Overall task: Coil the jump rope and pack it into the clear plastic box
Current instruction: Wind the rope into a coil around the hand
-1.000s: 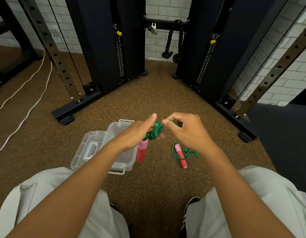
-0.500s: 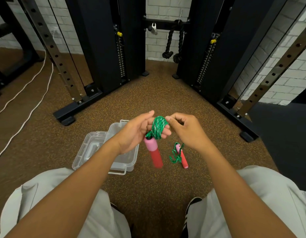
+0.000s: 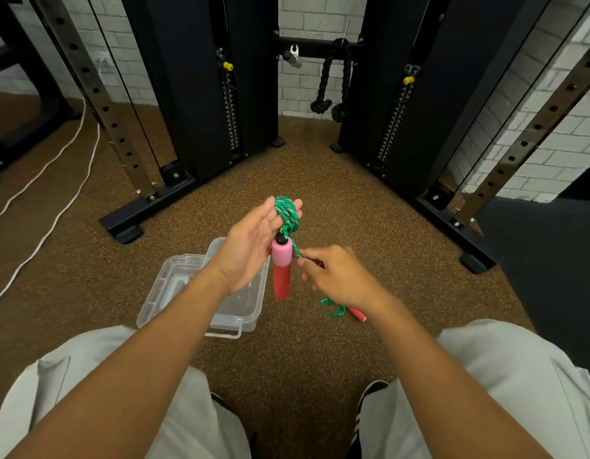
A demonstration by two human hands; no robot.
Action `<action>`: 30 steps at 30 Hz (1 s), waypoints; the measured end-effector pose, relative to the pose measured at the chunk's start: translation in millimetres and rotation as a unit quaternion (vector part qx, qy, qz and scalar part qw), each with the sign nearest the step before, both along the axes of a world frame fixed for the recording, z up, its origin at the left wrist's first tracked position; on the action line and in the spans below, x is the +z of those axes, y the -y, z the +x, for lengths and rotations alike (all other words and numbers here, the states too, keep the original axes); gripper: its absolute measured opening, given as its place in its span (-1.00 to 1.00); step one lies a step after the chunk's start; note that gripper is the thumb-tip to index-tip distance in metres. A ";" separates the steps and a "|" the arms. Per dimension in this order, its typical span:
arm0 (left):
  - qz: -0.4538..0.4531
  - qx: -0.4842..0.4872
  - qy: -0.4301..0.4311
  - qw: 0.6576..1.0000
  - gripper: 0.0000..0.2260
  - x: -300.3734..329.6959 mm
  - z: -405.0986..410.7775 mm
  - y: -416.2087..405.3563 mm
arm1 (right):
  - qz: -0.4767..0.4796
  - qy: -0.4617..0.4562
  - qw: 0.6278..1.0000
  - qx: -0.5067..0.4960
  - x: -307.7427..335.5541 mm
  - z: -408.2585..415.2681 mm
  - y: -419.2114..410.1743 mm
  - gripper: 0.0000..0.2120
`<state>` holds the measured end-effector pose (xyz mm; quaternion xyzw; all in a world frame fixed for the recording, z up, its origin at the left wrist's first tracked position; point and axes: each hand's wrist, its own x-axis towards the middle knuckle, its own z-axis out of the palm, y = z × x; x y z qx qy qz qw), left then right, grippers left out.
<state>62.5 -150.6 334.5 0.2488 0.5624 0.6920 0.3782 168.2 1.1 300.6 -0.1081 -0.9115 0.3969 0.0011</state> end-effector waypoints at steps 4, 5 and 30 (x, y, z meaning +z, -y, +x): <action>-0.049 -0.005 -0.048 0.998 -0.33 -3.3 -2.2 -0.3 | 0.042 -0.047 0.998 0.006 17.6 1.4 -1.5 -0.76; -0.065 -0.008 -0.063 0.996 -0.33 -4.4 -2.2 -1.1 | 0.044 -0.055 0.998 0.005 21.9 2.8 -2.0 -0.80; -0.038 -0.137 0.004 0.990 -0.70 -8.0 5.2 -0.4 | -0.177 -0.158 0.971 -0.027 43.3 11.9 -26.2 -0.93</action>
